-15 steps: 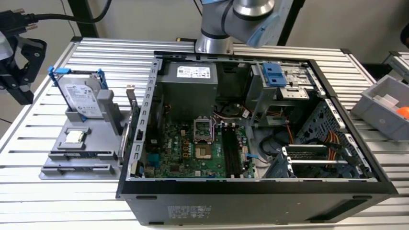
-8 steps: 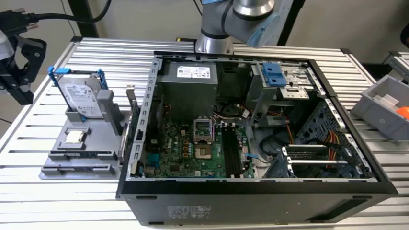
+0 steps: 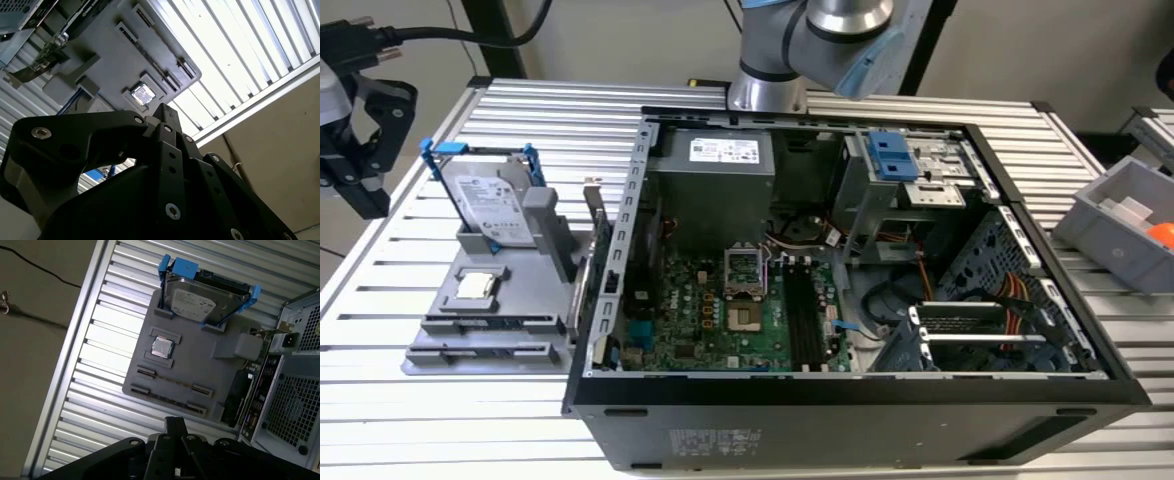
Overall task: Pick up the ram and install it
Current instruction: 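Pick up the ram and move it above insertion slot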
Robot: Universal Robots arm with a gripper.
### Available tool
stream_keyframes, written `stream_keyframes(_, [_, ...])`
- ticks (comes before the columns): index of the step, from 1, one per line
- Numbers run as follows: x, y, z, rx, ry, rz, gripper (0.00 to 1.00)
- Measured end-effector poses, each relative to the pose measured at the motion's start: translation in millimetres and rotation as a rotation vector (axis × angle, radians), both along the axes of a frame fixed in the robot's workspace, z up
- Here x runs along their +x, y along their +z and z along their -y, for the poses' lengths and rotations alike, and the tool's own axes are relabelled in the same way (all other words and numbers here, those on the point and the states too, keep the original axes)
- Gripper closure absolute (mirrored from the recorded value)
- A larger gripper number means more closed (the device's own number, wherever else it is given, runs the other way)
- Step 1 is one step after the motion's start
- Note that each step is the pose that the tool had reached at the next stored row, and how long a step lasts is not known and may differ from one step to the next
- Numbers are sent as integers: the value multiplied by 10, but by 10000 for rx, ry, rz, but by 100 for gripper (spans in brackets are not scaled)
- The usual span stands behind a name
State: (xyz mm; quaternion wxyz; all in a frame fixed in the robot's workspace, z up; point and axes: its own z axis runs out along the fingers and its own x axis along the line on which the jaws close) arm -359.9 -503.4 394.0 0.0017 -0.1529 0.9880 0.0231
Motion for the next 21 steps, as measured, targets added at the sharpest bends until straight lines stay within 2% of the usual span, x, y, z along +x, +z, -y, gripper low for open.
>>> stream_keyframes(21, [0, 1, 0, 0, 277, -1, 100])
